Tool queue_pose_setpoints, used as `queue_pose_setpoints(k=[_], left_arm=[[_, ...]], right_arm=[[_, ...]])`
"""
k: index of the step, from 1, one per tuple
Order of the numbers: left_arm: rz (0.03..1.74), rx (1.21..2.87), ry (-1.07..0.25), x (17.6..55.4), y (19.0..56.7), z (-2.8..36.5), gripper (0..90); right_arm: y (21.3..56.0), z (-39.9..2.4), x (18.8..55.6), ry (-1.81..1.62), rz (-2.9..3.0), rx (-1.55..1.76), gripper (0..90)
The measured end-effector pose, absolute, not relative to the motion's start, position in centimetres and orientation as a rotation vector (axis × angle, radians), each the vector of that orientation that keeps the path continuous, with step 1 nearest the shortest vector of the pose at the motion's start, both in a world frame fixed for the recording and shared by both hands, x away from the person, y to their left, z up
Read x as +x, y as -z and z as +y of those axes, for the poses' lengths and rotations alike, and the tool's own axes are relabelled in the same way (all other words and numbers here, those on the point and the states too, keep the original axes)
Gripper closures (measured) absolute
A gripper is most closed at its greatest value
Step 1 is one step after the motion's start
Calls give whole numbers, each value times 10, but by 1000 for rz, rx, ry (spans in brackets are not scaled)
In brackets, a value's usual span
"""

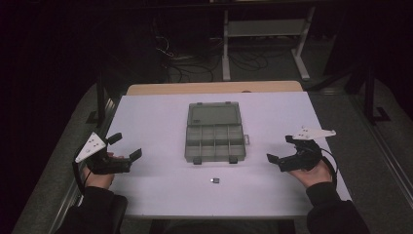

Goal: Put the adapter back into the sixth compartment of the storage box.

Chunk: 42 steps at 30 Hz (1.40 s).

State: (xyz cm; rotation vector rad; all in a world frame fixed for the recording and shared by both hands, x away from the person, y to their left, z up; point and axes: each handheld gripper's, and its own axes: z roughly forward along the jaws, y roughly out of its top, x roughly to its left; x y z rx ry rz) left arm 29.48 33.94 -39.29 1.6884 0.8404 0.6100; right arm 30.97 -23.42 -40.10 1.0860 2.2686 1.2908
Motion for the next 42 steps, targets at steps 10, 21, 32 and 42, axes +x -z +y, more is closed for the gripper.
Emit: queue_pose_setpoints(k=[10, 21, 32, 42], left_arm=[[841, 1691, -610, 295, 393, 339, 0], [847, 1696, -604, 296, 394, 339, 0], [860, 1688, -602, 297, 394, 339, 0], [864, 1692, -614, 296, 394, 339, 0]], right_arm=[[401, -235, 310, -1292, 2272, 1095, 0], [395, -232, 309, -1293, 2282, 1073, 0], [381, -215, 308, -1306, 2351, 994, 0], [372, -193, 310, -1289, 2418, 911, 0]])
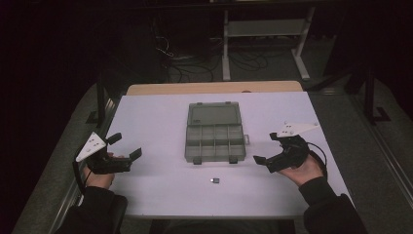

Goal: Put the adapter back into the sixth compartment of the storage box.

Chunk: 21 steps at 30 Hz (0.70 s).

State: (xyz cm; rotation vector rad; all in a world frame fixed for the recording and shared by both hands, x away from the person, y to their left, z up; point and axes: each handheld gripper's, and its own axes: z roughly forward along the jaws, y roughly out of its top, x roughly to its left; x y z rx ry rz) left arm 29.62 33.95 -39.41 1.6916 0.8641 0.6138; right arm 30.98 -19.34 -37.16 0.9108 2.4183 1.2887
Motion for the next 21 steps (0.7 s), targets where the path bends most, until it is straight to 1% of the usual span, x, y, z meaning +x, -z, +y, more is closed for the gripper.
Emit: queue_pose_setpoints(k=[15, 21], left_arm=[[852, 1698, -612, 296, 394, 339, 0], [852, 1699, -613, 296, 394, 338, 0]], right_arm=[[363, -160, 322, -1226, 2529, 797, 0], [363, -154, 322, -1235, 2546, 783, 0]])
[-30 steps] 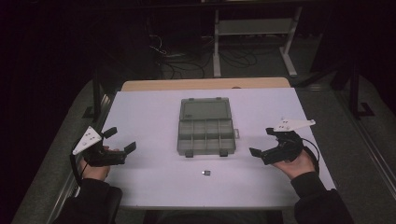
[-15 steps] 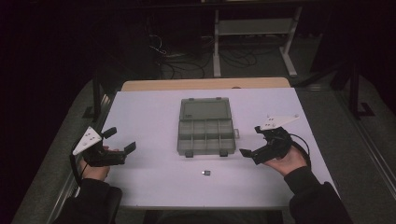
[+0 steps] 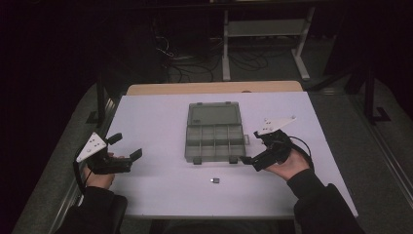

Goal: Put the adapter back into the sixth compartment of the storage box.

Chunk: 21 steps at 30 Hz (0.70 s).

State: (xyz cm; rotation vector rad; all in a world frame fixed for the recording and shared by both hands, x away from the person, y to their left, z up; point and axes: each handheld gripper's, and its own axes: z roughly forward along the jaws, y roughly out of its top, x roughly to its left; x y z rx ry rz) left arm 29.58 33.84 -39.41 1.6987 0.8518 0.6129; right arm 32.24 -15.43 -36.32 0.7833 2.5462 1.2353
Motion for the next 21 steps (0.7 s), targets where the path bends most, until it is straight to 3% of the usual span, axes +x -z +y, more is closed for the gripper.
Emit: queue_pose_setpoints(k=[21], left_arm=[[848, 1702, -614, 295, 394, 338, 0]], right_arm=[[366, -128, 328, -1174, 2632, 710, 0]])
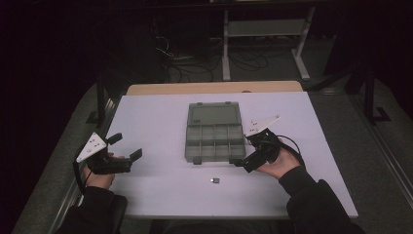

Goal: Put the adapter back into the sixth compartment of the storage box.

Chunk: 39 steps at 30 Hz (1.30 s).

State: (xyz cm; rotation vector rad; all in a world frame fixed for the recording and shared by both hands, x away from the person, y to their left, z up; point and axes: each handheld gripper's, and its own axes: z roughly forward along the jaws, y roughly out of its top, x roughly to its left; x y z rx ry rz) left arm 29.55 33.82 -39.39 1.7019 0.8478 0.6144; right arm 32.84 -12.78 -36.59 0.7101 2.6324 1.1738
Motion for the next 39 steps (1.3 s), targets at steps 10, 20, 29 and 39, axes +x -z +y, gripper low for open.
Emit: queue_pose_setpoints(k=[10, 20, 29, 39], left_arm=[[846, 1703, -611, 295, 394, 338, 0], [844, 1702, -610, 295, 394, 338, 0], [842, 1702, -610, 295, 394, 337, 0], [840, 1704, -608, 295, 394, 337, 0]], right_arm=[[369, -115, 329, -1155, 2675, 676, 0], [376, -102, 328, -1131, 2723, 632, 0], [381, -93, 326, -1112, 2758, 606, 0], [392, -76, 321, -1069, 2820, 554, 0]])
